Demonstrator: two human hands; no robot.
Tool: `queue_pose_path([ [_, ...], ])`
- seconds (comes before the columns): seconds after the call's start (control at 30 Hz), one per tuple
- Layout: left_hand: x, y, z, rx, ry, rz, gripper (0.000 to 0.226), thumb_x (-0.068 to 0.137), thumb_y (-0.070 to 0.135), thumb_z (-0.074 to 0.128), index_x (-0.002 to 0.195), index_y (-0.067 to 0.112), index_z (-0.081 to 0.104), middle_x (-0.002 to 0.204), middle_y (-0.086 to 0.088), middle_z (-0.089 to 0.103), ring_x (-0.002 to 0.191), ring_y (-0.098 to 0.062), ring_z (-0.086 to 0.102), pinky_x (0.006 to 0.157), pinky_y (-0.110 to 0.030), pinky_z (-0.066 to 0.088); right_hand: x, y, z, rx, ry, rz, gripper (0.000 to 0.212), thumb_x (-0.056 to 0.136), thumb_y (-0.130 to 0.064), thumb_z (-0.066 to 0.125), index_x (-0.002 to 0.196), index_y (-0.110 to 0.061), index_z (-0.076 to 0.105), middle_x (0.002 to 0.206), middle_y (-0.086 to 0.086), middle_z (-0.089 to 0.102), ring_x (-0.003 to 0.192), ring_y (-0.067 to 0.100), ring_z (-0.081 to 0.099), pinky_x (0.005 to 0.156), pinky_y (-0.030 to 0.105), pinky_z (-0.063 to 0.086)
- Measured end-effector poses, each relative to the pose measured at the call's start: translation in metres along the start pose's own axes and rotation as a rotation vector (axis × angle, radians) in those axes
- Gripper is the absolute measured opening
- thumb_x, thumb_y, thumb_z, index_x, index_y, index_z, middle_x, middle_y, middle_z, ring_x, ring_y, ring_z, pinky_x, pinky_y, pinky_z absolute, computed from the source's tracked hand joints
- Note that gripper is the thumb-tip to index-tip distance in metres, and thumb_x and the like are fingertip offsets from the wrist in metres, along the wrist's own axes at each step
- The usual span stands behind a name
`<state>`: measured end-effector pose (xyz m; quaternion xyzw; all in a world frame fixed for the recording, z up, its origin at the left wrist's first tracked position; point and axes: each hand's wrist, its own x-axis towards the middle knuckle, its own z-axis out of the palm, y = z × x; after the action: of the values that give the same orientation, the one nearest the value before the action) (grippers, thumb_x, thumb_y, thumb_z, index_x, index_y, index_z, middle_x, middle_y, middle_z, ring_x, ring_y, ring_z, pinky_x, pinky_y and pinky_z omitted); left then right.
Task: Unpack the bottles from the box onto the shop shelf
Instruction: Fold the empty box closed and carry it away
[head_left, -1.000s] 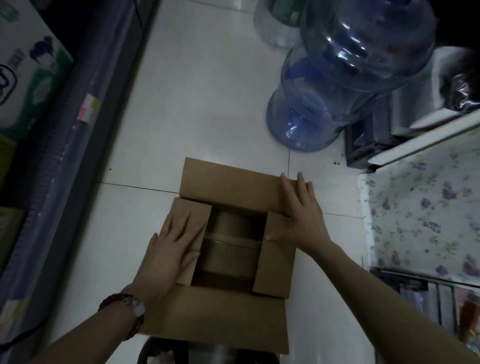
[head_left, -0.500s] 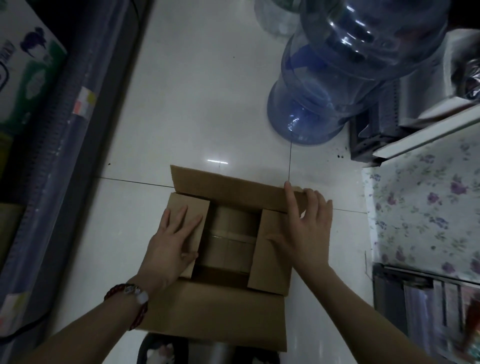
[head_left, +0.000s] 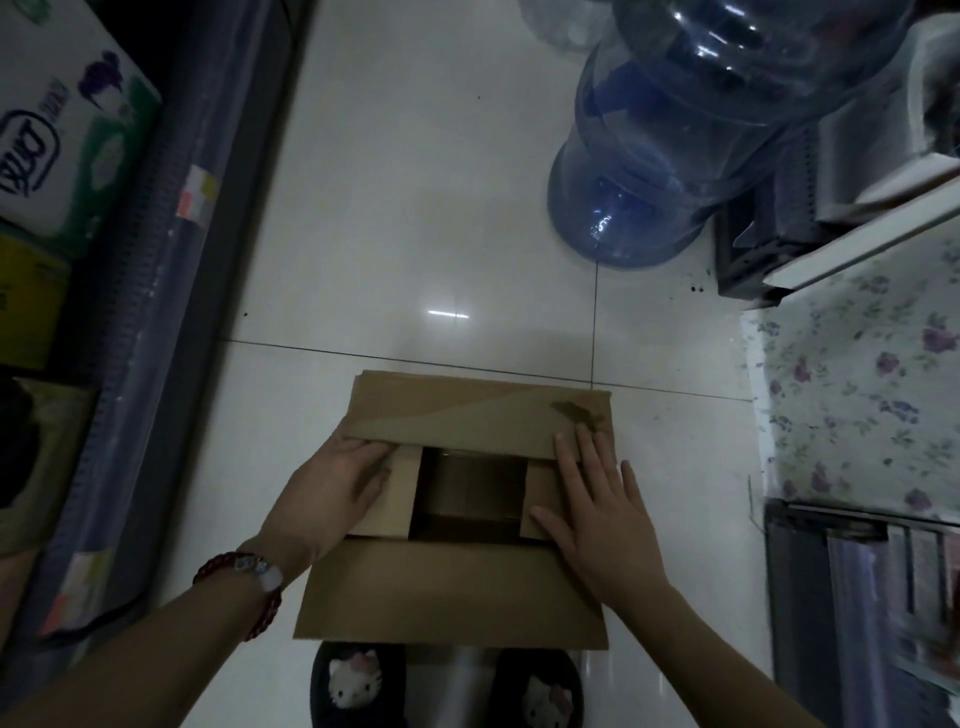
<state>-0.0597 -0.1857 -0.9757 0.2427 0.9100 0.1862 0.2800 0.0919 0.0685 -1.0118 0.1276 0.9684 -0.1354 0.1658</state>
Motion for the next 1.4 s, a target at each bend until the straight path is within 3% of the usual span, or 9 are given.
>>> queue_pose_path([
  [0.17,-0.008,-0.008,-0.007,0.206,0.219,0.014,0.030,0.086,0.035,0.049,0.101,0.016,0.068,0.085,-0.007,0.070,0.084,-0.029,0.064,0.069,-0.036,0.051,0.009,-0.003,0.001,-0.052,-0.093,0.008,0.084,0.086,-0.073,0.005,0.152,-0.023,-0.007,0.159,0.005,-0.009,0.147,0.024,-0.008,0.119,0.047,0.006],
  [0.27,-0.003,-0.014,-0.010,0.069,0.185,-0.042,0.048,0.088,0.040,0.049,0.130,0.019,0.053,0.128,-0.004,0.057,0.119,-0.027,0.051,0.096,-0.039,0.043,0.020,-0.010,0.000,-0.066,-0.108,0.036,0.089,0.080,-0.076,-0.007,0.150,-0.021,-0.015,0.157,0.006,-0.019,0.146,0.025,-0.016,0.118,0.045,-0.001],
  [0.33,0.001,-0.018,-0.009,-0.005,0.044,-0.025,0.062,0.092,0.050,0.039,0.148,0.026,0.026,0.150,0.014,0.020,0.143,-0.012,0.016,0.114,-0.033,0.018,0.029,-0.014,-0.003,-0.066,-0.114,0.051,0.090,0.077,-0.076,-0.007,0.148,-0.022,-0.022,0.155,0.005,-0.025,0.145,0.024,-0.021,0.118,0.044,-0.004],
  [0.5,0.012,-0.017,-0.004,-0.021,-0.181,-0.069,0.082,0.090,0.058,0.040,0.149,0.028,-0.007,0.150,0.018,-0.019,0.139,0.000,-0.010,0.117,-0.037,0.008,0.035,-0.010,-0.009,-0.092,-0.164,0.033,0.090,0.074,-0.078,-0.006,0.143,-0.025,-0.030,0.152,0.002,-0.033,0.142,0.020,-0.026,0.118,0.044,-0.004],
  [0.83,0.040,-0.003,-0.002,-0.084,-0.220,-0.092,0.077,0.094,0.054,0.035,0.150,0.024,-0.007,0.158,0.009,-0.017,0.144,-0.009,-0.016,0.117,-0.034,0.008,0.049,-0.023,-0.031,0.023,-0.149,0.105,0.099,0.073,-0.080,-0.003,0.150,-0.019,-0.014,0.160,0.006,-0.017,0.145,0.019,-0.020,0.118,0.039,-0.008],
  [1.0,0.042,-0.003,-0.002,-0.118,-0.231,-0.077,0.072,0.095,0.052,0.030,0.151,0.023,-0.005,0.158,0.008,-0.015,0.140,-0.003,-0.018,0.116,-0.033,0.005,0.010,-0.053,-0.042,0.345,-0.216,-0.132,0.092,0.083,-0.074,0.039,0.152,-0.030,-0.003,0.158,-0.013,-0.016,0.144,0.005,-0.014,0.115,0.027,-0.005],
  [1.13,0.040,-0.005,-0.003,-0.143,-0.242,-0.067,0.069,0.096,0.050,0.030,0.150,0.024,-0.003,0.157,0.011,-0.014,0.134,0.003,-0.018,0.114,-0.028,0.003,-0.020,-0.058,-0.019,0.209,-0.355,-0.255,0.102,0.075,-0.082,0.034,0.152,-0.028,-0.007,0.158,-0.013,-0.018,0.144,0.005,-0.022,0.112,0.023,-0.020],
  [1.3,0.038,-0.008,-0.002,-0.184,-0.238,-0.051,0.068,0.095,0.053,0.028,0.150,0.028,-0.002,0.157,0.015,-0.012,0.137,0.003,-0.017,0.112,-0.026,0.002,-0.024,-0.043,-0.002,0.059,-0.209,-0.249,0.077,0.090,-0.068,0.030,0.133,-0.009,0.054,0.141,0.007,0.052,0.132,0.021,0.045,0.106,0.040,0.040],
  [1.4,0.037,-0.007,-0.005,-0.230,-0.252,-0.077,0.070,0.091,0.060,0.023,0.150,0.030,0.001,0.156,0.018,-0.010,0.139,0.003,-0.015,0.114,-0.028,0.001,-0.018,-0.036,-0.008,0.047,-0.136,-0.294,0.075,0.086,-0.069,0.035,0.132,-0.013,0.055,0.139,0.005,0.054,0.126,0.023,0.053,0.104,0.039,0.036],
])
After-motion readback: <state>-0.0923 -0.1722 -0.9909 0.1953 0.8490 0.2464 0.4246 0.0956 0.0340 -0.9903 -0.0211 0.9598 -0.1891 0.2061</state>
